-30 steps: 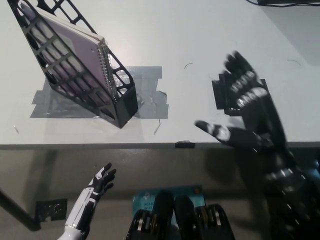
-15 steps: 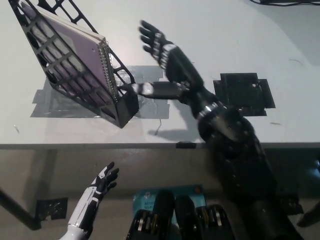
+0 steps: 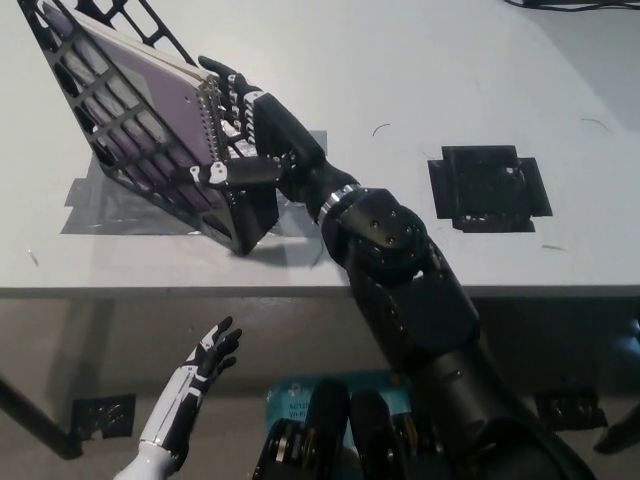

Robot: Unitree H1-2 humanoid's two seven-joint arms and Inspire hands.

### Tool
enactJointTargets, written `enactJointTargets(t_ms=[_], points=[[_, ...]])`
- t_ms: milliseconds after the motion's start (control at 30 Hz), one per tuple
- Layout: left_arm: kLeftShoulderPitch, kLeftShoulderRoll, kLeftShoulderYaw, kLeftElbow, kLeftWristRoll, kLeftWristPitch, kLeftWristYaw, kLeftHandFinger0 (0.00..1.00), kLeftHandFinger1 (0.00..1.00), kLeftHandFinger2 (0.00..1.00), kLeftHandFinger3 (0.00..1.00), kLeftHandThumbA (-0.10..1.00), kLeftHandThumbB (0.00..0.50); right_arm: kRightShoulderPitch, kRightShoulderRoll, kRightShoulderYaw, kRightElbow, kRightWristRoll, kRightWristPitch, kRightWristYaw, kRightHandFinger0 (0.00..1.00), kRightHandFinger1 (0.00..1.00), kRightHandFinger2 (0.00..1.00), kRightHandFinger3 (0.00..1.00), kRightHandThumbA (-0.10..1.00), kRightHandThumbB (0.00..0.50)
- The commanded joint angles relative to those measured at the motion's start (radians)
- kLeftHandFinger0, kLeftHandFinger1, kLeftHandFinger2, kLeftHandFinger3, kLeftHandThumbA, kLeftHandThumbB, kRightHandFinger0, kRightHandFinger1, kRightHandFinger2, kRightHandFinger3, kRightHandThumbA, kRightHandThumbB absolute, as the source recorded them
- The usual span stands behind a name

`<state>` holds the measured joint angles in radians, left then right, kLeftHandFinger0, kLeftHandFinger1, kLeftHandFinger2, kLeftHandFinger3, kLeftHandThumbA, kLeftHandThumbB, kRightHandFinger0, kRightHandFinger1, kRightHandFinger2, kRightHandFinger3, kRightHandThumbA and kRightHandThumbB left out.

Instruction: A shelf with a book inside it is placed on the center of the desk infront of the robot. The robot uses its right hand to grab the book, take it out and hand it to a person.

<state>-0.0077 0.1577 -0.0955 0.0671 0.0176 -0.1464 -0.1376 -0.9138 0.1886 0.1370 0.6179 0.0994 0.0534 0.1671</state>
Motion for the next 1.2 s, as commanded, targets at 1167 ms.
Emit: enactJointTargets(t_ms=[1167], points=[[-0.052, 0.018, -0.001, -0.042, 0.033, 0.013, -0.014, 1.0, 1.0, 1.0, 1.0, 1.0, 0.284, -0.219, 0.077, -0.077, 0.285, 0.012, -0.11, 0.01, 1.0, 1.0, 1.0, 1.0, 1.0, 0.4]])
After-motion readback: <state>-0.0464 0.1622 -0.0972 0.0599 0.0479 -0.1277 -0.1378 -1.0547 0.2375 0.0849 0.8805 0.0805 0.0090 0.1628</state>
